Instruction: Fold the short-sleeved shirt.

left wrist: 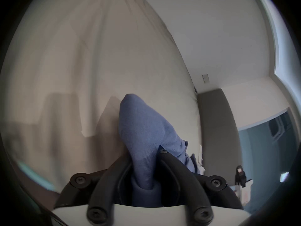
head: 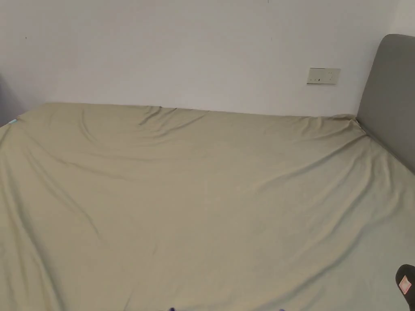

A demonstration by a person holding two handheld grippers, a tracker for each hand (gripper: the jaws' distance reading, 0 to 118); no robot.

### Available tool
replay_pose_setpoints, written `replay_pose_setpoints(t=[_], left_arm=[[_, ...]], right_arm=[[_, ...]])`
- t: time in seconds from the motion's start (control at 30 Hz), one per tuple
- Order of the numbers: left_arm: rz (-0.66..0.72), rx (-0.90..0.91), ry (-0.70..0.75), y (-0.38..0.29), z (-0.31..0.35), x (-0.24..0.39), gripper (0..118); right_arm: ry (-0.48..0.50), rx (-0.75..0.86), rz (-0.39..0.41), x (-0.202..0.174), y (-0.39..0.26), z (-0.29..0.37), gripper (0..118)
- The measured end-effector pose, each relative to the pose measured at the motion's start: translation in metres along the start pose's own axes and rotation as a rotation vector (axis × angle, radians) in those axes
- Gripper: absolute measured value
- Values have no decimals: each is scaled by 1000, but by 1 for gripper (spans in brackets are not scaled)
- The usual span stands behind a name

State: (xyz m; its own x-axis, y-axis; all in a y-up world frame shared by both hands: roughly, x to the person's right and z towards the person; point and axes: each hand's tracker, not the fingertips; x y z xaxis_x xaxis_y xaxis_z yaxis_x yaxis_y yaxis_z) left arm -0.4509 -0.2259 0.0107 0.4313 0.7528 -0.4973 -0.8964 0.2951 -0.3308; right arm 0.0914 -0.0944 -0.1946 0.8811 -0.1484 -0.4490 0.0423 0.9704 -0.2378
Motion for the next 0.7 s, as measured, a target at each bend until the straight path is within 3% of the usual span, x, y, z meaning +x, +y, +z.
replay_pose_setpoints(t=[0.13,0.27,0.4,0.7], left_arm=[[-122,62,205,20,34,2,14],[-424,78,337,15,31,47,14],[-706,24,250,-20,-7,117,14],[-1041,-197,277,-140,-144,177,14]], right_arm=[[24,-2,-21,-2,-5,-3,1],[41,-9,-35,-3,-9,-3,1],[40,-2,-43,1,-8,0,1],[-24,10,-66,27,-13,21,1]])
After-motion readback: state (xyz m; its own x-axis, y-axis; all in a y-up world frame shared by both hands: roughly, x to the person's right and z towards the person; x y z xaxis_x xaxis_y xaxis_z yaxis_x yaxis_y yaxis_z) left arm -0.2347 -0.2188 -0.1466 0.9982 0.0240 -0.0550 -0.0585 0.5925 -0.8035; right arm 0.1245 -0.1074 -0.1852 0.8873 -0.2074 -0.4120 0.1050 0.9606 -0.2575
